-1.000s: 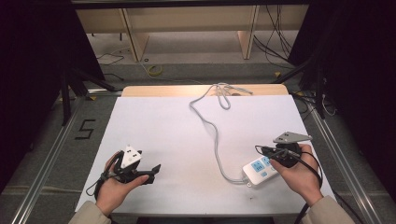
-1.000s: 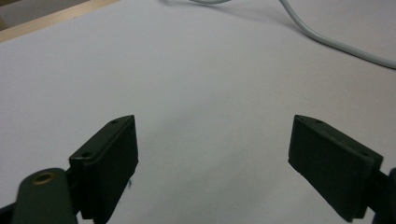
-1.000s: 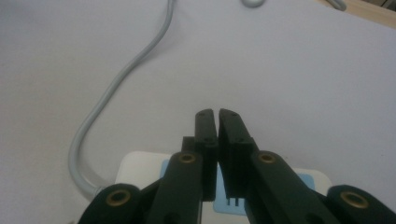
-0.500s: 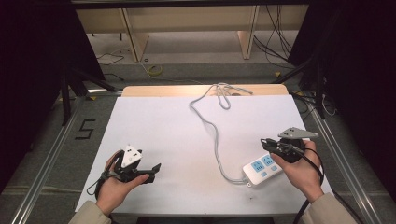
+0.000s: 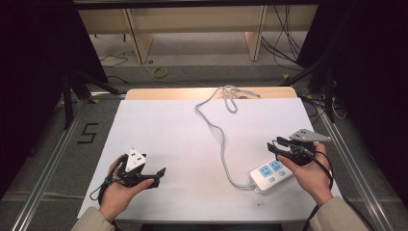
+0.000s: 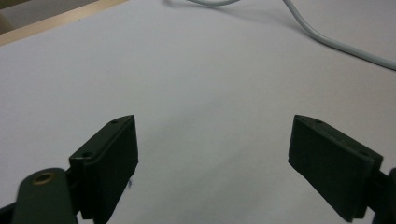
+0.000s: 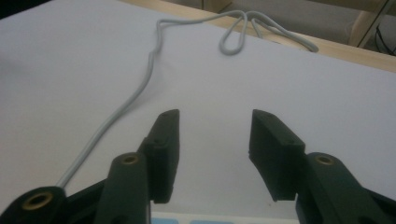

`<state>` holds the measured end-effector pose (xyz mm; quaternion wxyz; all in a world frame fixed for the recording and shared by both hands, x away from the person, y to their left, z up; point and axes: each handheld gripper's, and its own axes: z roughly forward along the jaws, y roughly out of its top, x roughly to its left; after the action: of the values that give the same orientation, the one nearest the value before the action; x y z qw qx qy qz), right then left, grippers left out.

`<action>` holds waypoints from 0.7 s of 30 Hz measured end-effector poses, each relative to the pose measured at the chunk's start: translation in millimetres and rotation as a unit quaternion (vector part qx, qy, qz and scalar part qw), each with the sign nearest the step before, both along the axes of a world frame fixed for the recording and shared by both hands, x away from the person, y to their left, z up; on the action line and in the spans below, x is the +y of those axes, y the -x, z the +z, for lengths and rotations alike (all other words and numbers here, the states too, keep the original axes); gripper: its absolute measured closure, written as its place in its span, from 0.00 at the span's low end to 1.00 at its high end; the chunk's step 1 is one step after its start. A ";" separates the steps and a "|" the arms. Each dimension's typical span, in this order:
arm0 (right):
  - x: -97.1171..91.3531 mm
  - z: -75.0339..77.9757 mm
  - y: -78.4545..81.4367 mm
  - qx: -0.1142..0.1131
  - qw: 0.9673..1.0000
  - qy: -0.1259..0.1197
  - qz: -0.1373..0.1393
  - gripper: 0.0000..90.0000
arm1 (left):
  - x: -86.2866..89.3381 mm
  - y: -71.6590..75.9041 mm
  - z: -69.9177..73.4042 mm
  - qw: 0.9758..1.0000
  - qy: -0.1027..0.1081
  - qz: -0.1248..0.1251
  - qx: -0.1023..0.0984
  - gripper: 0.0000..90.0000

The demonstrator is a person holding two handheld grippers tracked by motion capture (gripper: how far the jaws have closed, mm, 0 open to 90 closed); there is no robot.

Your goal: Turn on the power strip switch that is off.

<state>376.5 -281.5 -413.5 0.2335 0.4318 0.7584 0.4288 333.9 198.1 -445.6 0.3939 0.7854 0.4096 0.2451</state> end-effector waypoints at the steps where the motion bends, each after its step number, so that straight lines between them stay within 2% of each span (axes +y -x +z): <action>1: -0.9 -1.1 -0.6 -0.002 1.000 -0.002 0.003 0.55 | 0.1 -0.3 -0.1 1.000 0.000 0.000 0.000 0.17; 10: -6.8 -9.6 -0.1 -0.007 1.000 -0.023 0.008 0.46 | 1.2 -4.3 -0.8 1.000 0.000 0.002 -0.001 0.17; 21: -6.5 -13.8 11.4 -0.017 0.999 -0.025 0.024 0.43 | 2.5 -18.6 -4.7 1.000 -0.003 0.006 0.002 0.17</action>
<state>365.2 -288.0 -427.3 0.2249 0.4122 0.7535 0.4601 352.5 200.5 -450.4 0.3888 0.7849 0.4145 0.2470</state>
